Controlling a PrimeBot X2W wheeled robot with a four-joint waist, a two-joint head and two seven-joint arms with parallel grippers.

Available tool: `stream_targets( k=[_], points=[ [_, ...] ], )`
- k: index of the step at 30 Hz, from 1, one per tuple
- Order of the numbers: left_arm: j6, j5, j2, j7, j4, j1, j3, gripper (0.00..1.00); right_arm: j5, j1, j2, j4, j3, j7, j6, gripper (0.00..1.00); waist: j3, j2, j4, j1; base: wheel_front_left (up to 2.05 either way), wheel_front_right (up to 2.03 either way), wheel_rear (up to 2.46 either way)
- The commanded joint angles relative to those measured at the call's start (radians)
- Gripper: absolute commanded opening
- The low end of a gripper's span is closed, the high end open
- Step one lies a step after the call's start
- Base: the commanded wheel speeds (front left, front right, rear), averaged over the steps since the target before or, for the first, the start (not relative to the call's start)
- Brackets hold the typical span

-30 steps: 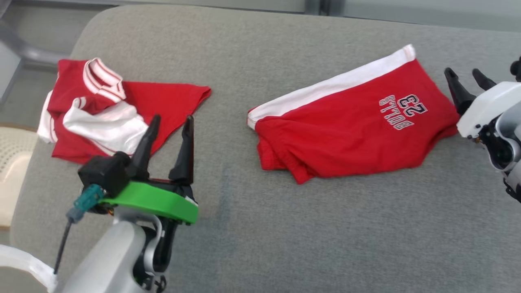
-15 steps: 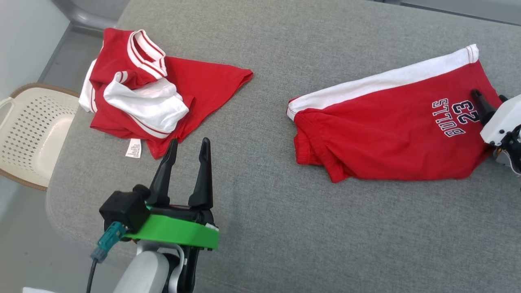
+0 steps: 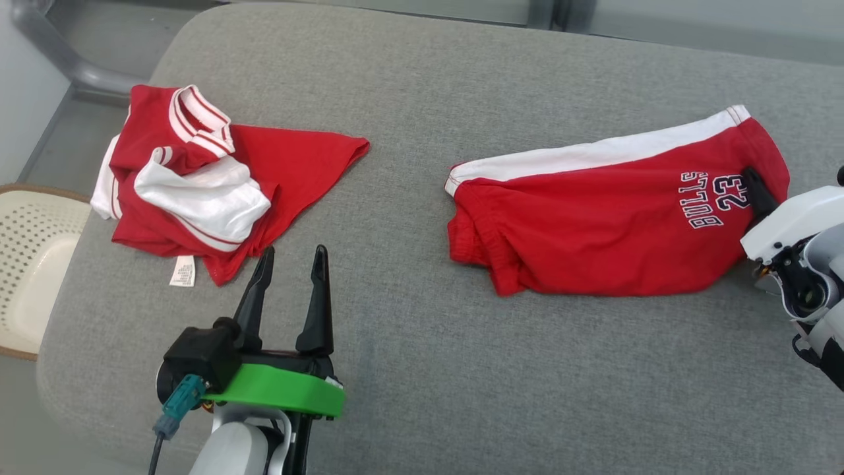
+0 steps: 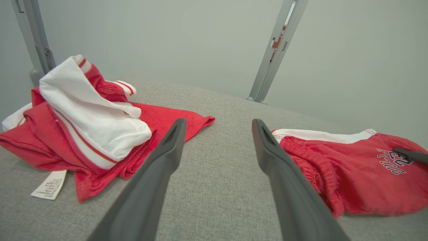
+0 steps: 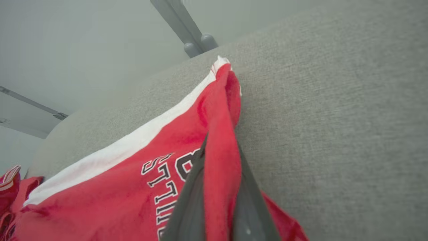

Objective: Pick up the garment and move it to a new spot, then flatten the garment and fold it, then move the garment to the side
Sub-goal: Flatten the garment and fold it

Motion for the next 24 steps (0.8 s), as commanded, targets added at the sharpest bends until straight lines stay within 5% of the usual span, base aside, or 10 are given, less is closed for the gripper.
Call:
stream_targets(
  k=[1, 14, 24],
  points=[
    [-0.009, 0.008, -0.003, -0.003, 0.005, 0.017, 0.009, 1.00, 0.010, 0.023, -0.010, -0.006, -0.010, -0.017, 0.000, 0.00, -0.044, 0.0000, -0.061, 0.0000, 0.00, 0.00, 0.00],
    [-0.045, 0.047, -0.018, -0.003, 0.044, 0.032, 0.033, 1.00, 0.006, 0.100, -0.067, -0.044, -0.066, -0.061, 0.000, 0.00, -0.089, 0.0000, -0.182, 0.0000, 0.00, 0.00, 0.00],
    [-0.055, 0.039, -0.024, -0.003, 0.071, 0.034, 0.027, 1.00, -0.212, 0.020, 0.001, -0.118, -0.089, -0.062, 0.000, 0.00, -0.100, 0.0000, -0.162, 0.0000, 0.00, 0.00, 0.00]
  ],
)
